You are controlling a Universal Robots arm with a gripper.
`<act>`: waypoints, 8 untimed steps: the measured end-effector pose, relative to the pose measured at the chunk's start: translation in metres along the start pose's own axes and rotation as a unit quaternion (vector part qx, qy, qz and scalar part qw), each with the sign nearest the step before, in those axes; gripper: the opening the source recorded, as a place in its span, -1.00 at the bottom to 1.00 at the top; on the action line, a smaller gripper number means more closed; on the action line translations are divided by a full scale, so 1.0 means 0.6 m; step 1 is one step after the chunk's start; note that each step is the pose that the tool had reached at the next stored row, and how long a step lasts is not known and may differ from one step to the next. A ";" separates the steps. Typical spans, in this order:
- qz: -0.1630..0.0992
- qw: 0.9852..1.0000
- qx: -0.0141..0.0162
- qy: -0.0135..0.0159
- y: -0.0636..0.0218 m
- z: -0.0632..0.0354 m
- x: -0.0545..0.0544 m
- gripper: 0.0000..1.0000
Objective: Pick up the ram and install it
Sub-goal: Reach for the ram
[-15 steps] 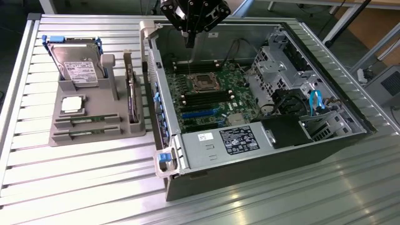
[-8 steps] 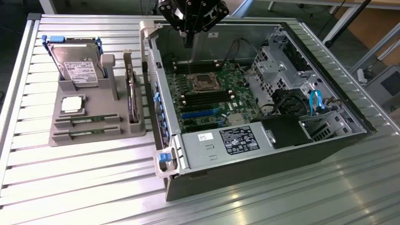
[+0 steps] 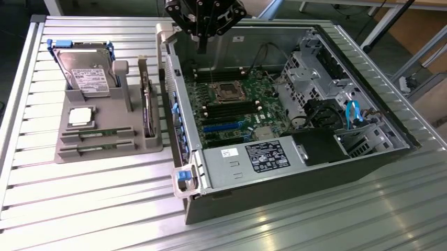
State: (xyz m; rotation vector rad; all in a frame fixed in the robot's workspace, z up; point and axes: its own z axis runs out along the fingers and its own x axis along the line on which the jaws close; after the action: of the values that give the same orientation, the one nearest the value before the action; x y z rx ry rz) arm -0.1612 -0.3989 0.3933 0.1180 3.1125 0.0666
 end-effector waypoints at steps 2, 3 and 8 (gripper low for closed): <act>0.000 1.000 0.000 0.000 0.000 0.000 0.001 -0.80; 0.000 1.000 0.000 0.000 0.000 0.000 0.002 -0.80; 0.000 1.000 0.000 0.000 -0.001 0.000 0.008 -0.80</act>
State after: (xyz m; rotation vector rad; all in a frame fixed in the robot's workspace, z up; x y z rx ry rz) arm -0.1661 -0.3989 0.3932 0.1180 3.1125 0.0666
